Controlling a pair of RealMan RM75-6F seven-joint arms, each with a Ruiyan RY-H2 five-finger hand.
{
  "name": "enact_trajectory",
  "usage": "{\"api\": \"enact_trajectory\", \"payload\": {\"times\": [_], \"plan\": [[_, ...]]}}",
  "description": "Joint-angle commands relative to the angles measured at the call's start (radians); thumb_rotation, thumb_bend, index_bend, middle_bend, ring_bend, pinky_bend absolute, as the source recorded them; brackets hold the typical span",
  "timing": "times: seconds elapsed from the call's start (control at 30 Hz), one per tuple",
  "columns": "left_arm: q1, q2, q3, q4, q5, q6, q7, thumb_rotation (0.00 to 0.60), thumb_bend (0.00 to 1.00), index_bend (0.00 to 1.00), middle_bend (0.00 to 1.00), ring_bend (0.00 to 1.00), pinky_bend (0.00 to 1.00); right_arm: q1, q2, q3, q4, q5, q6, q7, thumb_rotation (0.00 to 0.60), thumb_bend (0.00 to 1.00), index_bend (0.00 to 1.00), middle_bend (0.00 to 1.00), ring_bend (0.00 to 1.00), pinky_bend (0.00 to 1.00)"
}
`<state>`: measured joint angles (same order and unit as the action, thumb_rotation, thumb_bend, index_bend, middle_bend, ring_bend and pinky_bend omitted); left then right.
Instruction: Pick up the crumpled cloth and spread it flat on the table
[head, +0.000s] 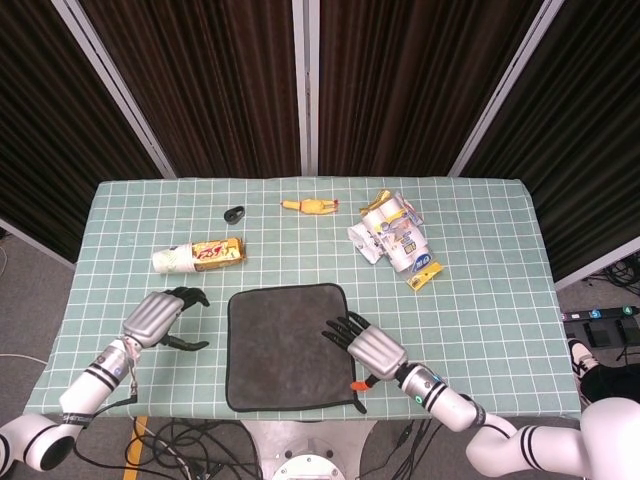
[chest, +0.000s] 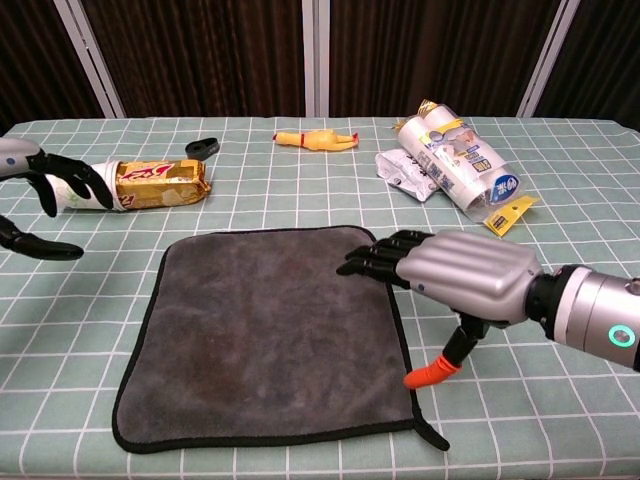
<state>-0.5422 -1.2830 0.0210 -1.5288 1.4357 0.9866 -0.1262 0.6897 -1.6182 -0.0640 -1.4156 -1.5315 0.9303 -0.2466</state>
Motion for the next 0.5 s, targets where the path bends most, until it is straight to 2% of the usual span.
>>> {"api": "enact_trajectory", "payload": {"times": [0.03,0.1,0.13,0.2,0.37,0.5], "plan": [[0.022,-0.004,-0.017,0.009,-0.024,0.035,0.002,0.474,0.06,0.28,0.24,0.22,0.34,-0.021,0.066,0.043,-0.04,0.005,0.065,0.024,0.413,0.0,0.0,0.0,0.0,0.0],[0.045,-0.01,-0.037,0.016,-0.063,0.072,0.017,0.58,0.07,0.28,0.24,0.22,0.34,-0.04,0.115,0.056,-0.072,0.023,0.093,0.036,0.46,0.0,0.0,0.0,0.0,0.0],[0.058,-0.015,-0.047,0.019,-0.082,0.093,0.03,0.6,0.08,0.28,0.24,0.22,0.34,-0.05,0.136,0.059,-0.083,0.03,0.108,0.035,0.502,0.0,0.0,0.0,0.0,0.0],[0.086,-0.027,-0.068,0.03,-0.128,0.141,0.071,0.6,0.1,0.28,0.24,0.22,0.34,-0.079,0.179,0.062,-0.101,0.047,0.143,0.029,0.58,0.0,0.0,0.0,0.0,0.0],[0.146,-0.045,-0.1,0.05,-0.225,0.224,0.152,0.6,0.12,0.28,0.24,0.22,0.34,-0.169,0.263,0.055,-0.126,0.091,0.237,0.03,0.6,0.0,0.0,0.02,0.0,0.0],[0.197,-0.054,-0.098,0.067,-0.252,0.295,0.206,0.6,0.12,0.28,0.24,0.22,0.34,-0.238,0.315,0.041,-0.132,0.109,0.302,0.051,0.6,0.0,0.0,0.0,0.0,0.0]]}}
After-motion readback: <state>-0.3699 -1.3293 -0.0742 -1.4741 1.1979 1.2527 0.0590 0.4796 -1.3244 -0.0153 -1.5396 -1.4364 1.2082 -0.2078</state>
